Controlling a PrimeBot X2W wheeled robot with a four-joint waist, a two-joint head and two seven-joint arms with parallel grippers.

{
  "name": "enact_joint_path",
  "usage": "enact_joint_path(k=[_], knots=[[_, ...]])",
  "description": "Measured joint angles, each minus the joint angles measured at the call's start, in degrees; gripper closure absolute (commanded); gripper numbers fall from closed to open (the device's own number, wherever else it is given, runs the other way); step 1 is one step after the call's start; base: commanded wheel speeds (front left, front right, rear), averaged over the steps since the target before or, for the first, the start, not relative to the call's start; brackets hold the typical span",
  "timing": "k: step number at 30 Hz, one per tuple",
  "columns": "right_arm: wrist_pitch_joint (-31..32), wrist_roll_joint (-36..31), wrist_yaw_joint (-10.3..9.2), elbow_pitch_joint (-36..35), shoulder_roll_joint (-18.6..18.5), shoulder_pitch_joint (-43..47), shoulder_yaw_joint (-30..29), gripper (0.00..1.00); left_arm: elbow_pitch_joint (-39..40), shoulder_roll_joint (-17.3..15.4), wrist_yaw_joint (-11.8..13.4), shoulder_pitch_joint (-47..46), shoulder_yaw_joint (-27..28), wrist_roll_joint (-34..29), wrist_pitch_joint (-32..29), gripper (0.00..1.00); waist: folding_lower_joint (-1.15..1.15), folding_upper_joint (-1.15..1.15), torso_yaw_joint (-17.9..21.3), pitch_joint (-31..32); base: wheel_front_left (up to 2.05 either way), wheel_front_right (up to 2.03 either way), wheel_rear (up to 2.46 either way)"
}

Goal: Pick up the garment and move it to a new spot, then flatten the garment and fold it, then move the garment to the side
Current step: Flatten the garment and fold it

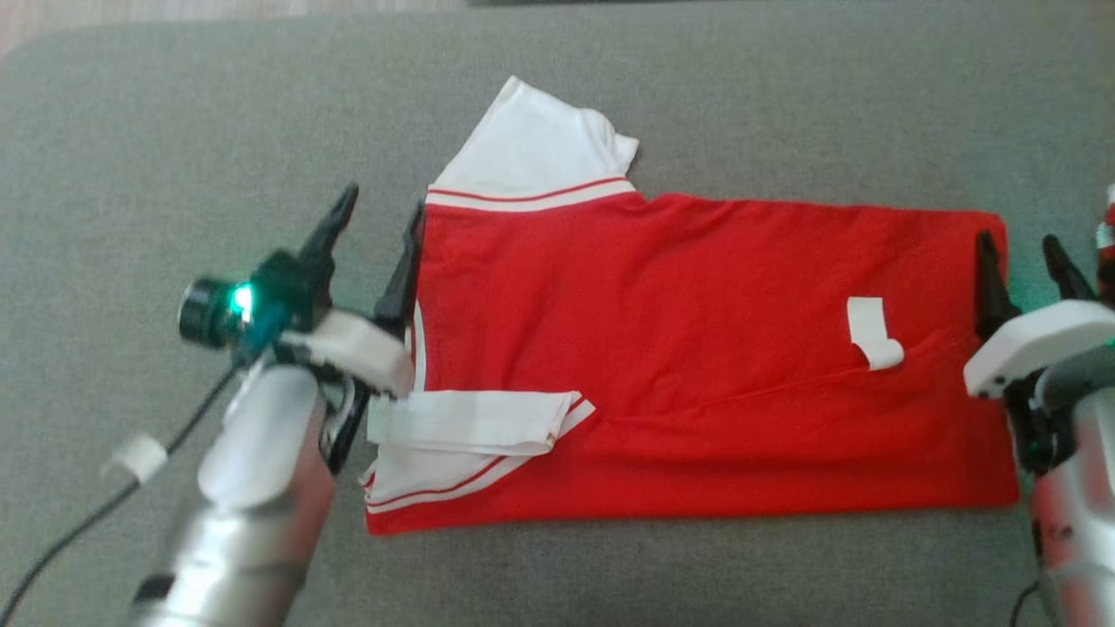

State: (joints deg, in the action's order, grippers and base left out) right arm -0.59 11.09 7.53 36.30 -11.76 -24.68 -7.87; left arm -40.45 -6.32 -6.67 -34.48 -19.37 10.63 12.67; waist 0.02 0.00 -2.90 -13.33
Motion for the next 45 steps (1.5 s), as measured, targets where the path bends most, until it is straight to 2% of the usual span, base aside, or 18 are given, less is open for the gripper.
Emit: enact_joint_path(k=[8, 14, 18, 22, 23, 25, 36, 45], knots=[[2.65, 0.99, 0.00, 5.65, -2.93, -6.11, 1.31, 0.00, -6.23, -0.29, -0.64, -6.77, -3.48, 2.27, 0.04, 0.00, 0.00, 0.00, -0.08, -3.98, 0.00, 0.00, 0.00], [3.22, 3.14, 0.00, 8.45, -3.85, -9.21, 4.36, 0.00, -7.65, -1.04, -0.91, -11.44, -9.76, 6.31, -0.51, 0.00, -0.01, 0.00, -0.24, -5.38, 0.00, 0.00, 0.00], [3.47, 5.14, 0.00, 9.94, -3.91, -9.25, 6.61, 0.26, -8.33, -2.68, -0.91, -13.57, -12.76, 8.99, -0.51, 0.00, -0.02, 0.00, -0.16, -5.84, 0.00, 0.00, 0.00], [3.41, 6.43, 0.00, 10.55, -4.59, -10.10, 8.75, 0.59, -8.72, -3.50, -0.91, -14.21, -17.36, 11.98, -1.48, 0.00, -0.02, 0.00, 0.10, -6.27, 0.00, 0.00, 0.00], [3.05, 6.67, 0.00, 10.62, -4.89, -10.50, 9.25, 0.68, -8.70, -3.71, -0.91, -14.60, -18.55, 12.87, -1.67, 0.00, -0.02, 0.00, 0.16, -6.43, 0.00, 0.00, 0.00], [2.33, 6.95, 0.00, 10.80, -5.10, -11.29, 9.99, 1.00, -8.46, -4.30, -0.91, -16.01, -20.96, 15.04, -2.68, 0.00, -0.02, 0.00, 0.35, -6.82, 0.00, 0.00, 0.00], [-3.45, 8.88, 0.00, 10.31, -4.90, -16.92, 14.00, 1.00, -4.50, -10.51, -0.91, -28.14, -32.15, 28.74, -10.93, 0.00, -0.01, 0.00, 3.51, -11.81, 0.00, 0.00, 0.00], [-5.56, 12.24, 0.00, 8.16, -3.11, -20.77, 18.92, 1.00, -7.66, -13.28, -0.91, -33.85, -36.05, 32.70, -11.96, 0.00, -0.01, 0.00, 8.28, -16.54, 0.00, 0.00, 0.00]])
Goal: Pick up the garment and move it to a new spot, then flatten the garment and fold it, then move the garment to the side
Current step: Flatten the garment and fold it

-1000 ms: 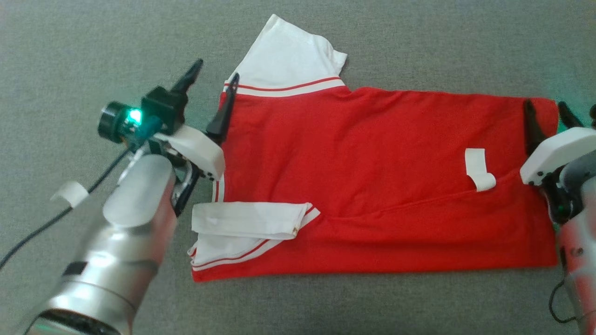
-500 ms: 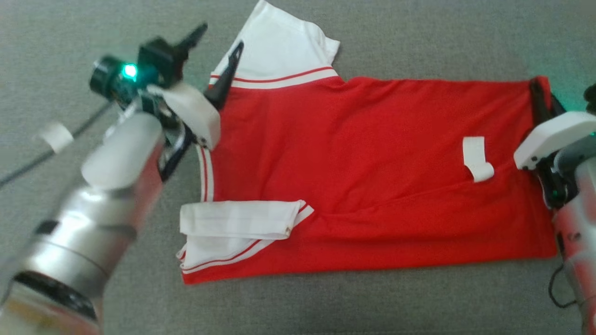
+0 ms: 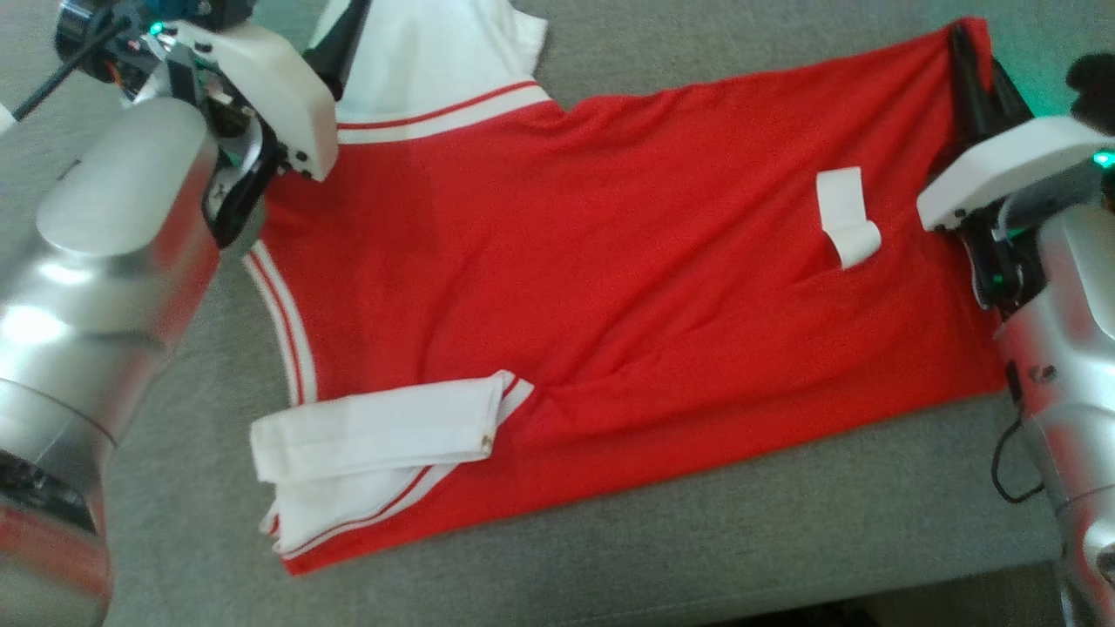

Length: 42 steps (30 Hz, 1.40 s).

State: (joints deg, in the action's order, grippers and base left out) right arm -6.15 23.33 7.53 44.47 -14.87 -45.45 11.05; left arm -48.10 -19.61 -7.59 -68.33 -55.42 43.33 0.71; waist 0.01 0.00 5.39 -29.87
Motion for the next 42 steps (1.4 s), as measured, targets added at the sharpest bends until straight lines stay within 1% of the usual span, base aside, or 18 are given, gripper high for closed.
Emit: enact_joint_path(k=[9, 10, 11, 12, 13, 16, 18, 20, 24, 27, 30, 33, 37, 42], knots=[[-1.54, 2.53, 0.00, -1.41, 0.16, -1.27, 3.46, 1.00, -4.30, -0.15, 0.00, -2.40, -1.41, 1.87, -0.68, 0.00, -0.01, 0.00, 3.10, -3.07, 0.00, 0.00, 0.00], [-1.65, 2.79, 0.00, -1.46, 0.15, -1.31, 3.70, 1.00, -4.74, -0.13, 0.00, -2.77, -1.83, 2.24, -1.18, 0.16, -0.01, 0.00, 3.28, -3.19, 0.00, 0.00, 0.00], [-1.76, 3.01, 0.00, -1.46, 0.12, -1.37, 3.87, 1.00, -4.85, -0.12, 0.00, -3.14, -2.22, 2.63, -1.70, 0.51, -0.01, 0.00, 3.38, -3.25, 0.00, 0.00, 0.00], [-1.76, 3.26, 0.00, -1.45, 0.09, -1.42, 3.99, 1.00, -4.85, -0.13, 0.00, -3.28, -2.57, 2.85, -1.98, 0.92, -0.01, 0.00, 3.40, -3.26, 0.00, 0.00, 0.00], [-1.80, 3.43, 0.00, -1.41, 0.07, -1.52, 4.20, 1.00, -4.78, -0.13, 0.00, -3.31, -3.14, 3.33, -2.37, 1.00, -0.01, 0.00, 3.37, -3.23, 0.00, 0.00, 0.00], [-2.19, 4.01, 0.00, -1.18, -0.11, -1.90, 4.64, 1.00, -3.37, -0.21, 0.01, -3.34, -5.17, 5.03, -3.80, 1.00, -0.01, 0.00, 3.10, -3.05, 0.00, 0.00, 0.00], [-2.45, 4.36, 0.00, -1.11, -0.32, -2.14, 4.64, 1.00, -2.90, -0.51, 0.01, -3.64, -6.35, 4.98, -2.69, 1.00, -0.01, 0.00, 2.76, -2.94, 0.00, 0.00, 0.00], [-3.54, 4.42, 0.00, -0.97, -0.36, -2.20, 4.60, 1.00, -3.34, -0.68, 0.07, -4.26, -6.84, 3.50, 1.22, 1.00, -0.01, 0.00, 2.37, -2.76, 0.00, 0.00, 0.00], [-5.69, 3.91, 0.00, 0.58, -0.35, -2.82, 3.52, 1.00, -4.80, -1.05, 2.53, -7.20, -7.35, -0.69, 9.99, 1.00, -0.01, 0.00, 1.62, -2.08, 0.00, 0.00, 0.00], [-7.10, 2.16, 0.00, 1.90, -0.43, -4.58, 1.94, 1.00, -5.20, -0.89, 4.14, -10.07, -6.87, -2.18, 12.89, 1.00, -0.01, 0.00, 0.94, -1.40, 0.00, 0.00, 0.00], [-7.91, 0.26, 0.00, 2.61, -0.44, -6.34, -0.26, 1.00, -5.08, -0.48, 4.57, -11.40, -5.57, -3.11, 13.65, 1.00, -0.01, 0.00, 0.24, -0.56, 0.00, 0.00, 0.00], [-8.08, -1.82, 0.00, 2.74, -0.46, -6.73, -1.90, 1.00, -4.50, 0.32, 4.54, -10.88, -5.12, -3.67, 13.93, 1.00, -0.01, 0.00, -0.63, 0.56, 0.00, 0.00, 0.00], [-8.09, -4.63, 0.00, 1.01, -0.87, -6.02, -5.09, 1.00, -0.44, 0.78, 4.67, -8.75, -2.22, -5.28, 14.00, 1.00, -0.01, 0.00, -1.87, 1.99, 0.00, 0.00, 0.00], [-8.25, -6.88, 0.00, -1.80, -1.60, -0.69, -8.22, 1.00, 6.65, 1.04, 5.67, -1.65, 2.30, -7.91, 14.01, 1.00, -0.02, 0.00, -3.38, 4.00, 0.00, 0.00, 0.00]])
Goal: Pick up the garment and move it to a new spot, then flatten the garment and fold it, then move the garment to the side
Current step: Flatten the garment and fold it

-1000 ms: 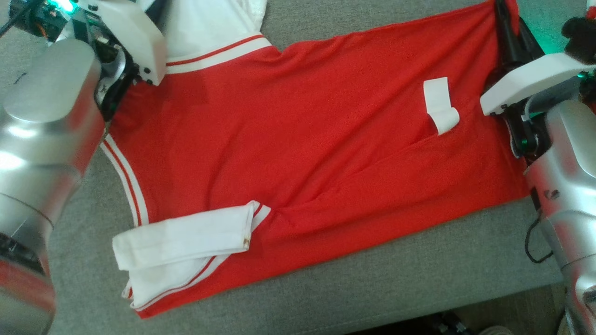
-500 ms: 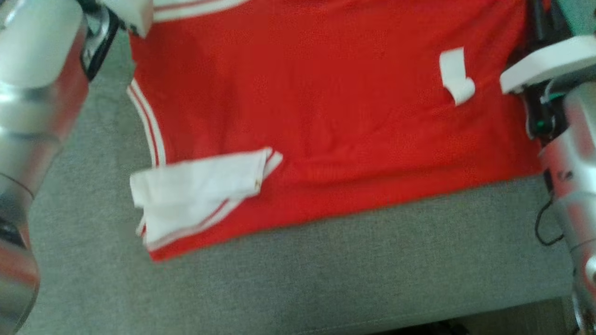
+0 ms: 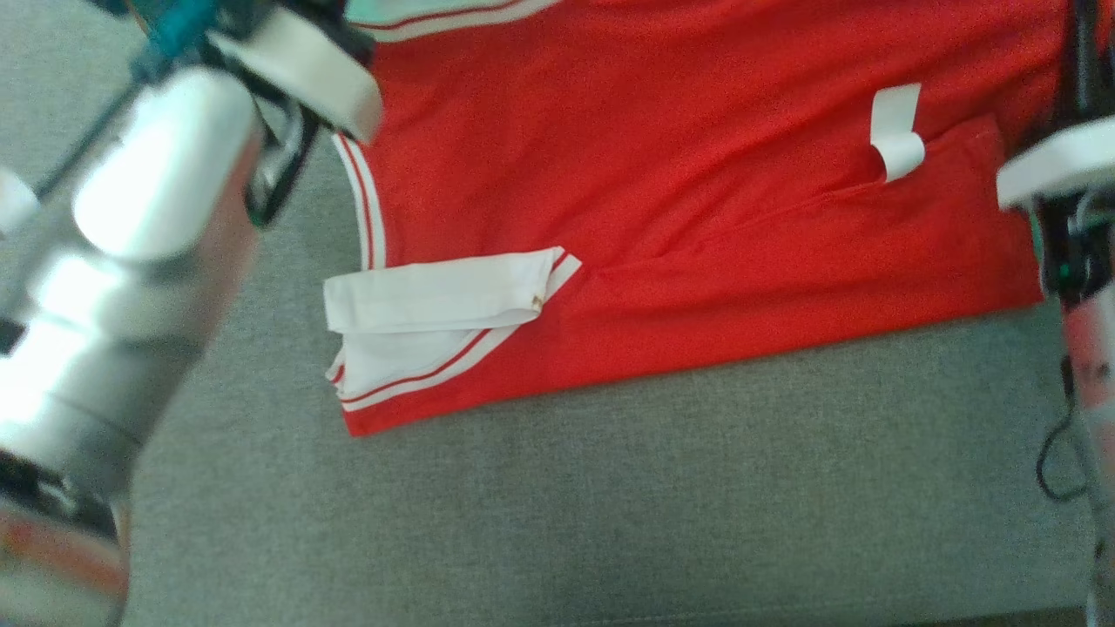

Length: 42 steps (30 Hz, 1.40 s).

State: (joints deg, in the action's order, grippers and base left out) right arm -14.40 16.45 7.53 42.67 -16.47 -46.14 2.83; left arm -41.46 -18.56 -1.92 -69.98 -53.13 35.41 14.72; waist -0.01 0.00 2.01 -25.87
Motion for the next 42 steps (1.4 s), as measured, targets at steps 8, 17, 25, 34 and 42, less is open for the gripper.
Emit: enact_joint_path(k=[8, 17, 25, 34, 42], knots=[[0.00, -2.02, 0.00, -3.48, -0.30, 12.21, -2.41, 1.00, 12.72, 2.00, -0.11, 19.65, 8.88, -5.09, -0.01, 1.00, -0.01, 0.00, -2.54, 5.32, 0.00, 0.00, 0.00], [0.00, -1.81, 0.00, -6.50, 0.54, 22.99, -6.45, 1.00, 19.13, 6.28, -2.04, 41.67, 16.38, -8.87, -0.01, 1.00, -0.01, 0.00, -5.25, 10.26, 0.00, 0.00, 0.00], [0.00, -1.80, 0.00, -5.87, 3.70, 25.75, -8.50, 0.00, 16.82, 10.13, -3.72, 48.25, 22.12, -12.76, -0.01, 0.00, 0.00, 0.00, -6.29, 13.24, 0.00, 0.00, 0.00], [0.00, -4.37, 0.00, -11.54, 7.10, 27.85, -11.78, 0.00, 20.16, 13.34, -0.32, 57.75, 31.41, -21.11, -0.01, 0.00, 0.00, 0.00, -6.47, 16.94, 0.00, 0.00, 0.00], [0.00, -7.84, 0.00, -11.03, 10.15, 33.17, -13.40, 0.00, 24.34, 14.93, 0.46, 65.25, 35.70, -25.52, -0.01, 0.00, -0.01, 0.00, -7.05, 21.09, 0.00, 0.00, 0.00]])
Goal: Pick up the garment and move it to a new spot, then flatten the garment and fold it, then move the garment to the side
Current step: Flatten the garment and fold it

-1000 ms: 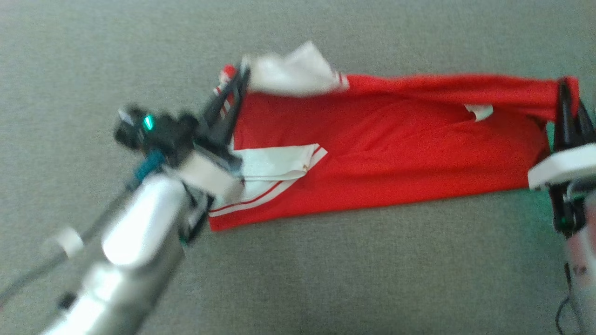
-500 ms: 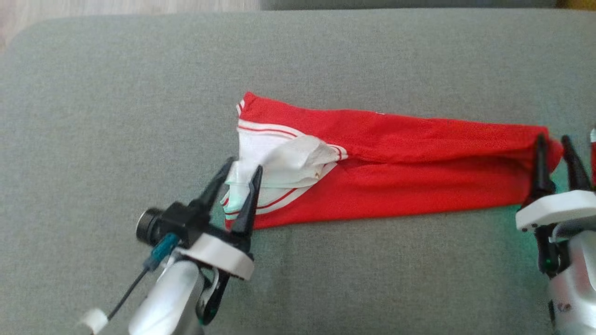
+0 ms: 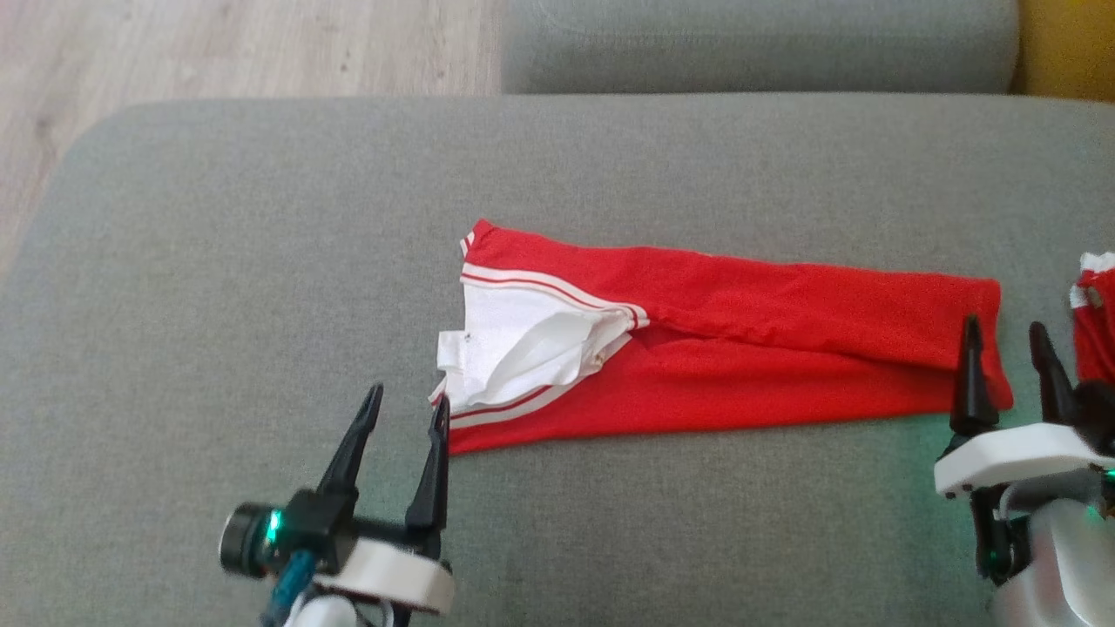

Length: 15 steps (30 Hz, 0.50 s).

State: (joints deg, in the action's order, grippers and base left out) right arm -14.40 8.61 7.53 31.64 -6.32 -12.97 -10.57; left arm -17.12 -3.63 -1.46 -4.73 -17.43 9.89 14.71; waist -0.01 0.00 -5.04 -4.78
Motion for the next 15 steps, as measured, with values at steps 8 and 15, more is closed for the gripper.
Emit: enact_joint_path(k=[8, 15], knots=[[0.00, -0.71, 0.00, 0.62, 0.44, 1.16, -0.24, 0.00, 2.19, 0.42, 0.03, 4.30, 1.45, -2.32, -0.01, 0.00, 0.00, 0.00, -0.09, 2.44, 0.00, 0.00, 0.00], [0.00, -0.71, 0.00, 2.01, 0.51, 1.50, -0.20, 0.00, 2.54, 0.48, -0.12, 4.63, 2.10, -2.48, -0.01, 0.00, 0.01, 0.00, -0.11, 1.31, 0.00, 0.00, 0.00]])
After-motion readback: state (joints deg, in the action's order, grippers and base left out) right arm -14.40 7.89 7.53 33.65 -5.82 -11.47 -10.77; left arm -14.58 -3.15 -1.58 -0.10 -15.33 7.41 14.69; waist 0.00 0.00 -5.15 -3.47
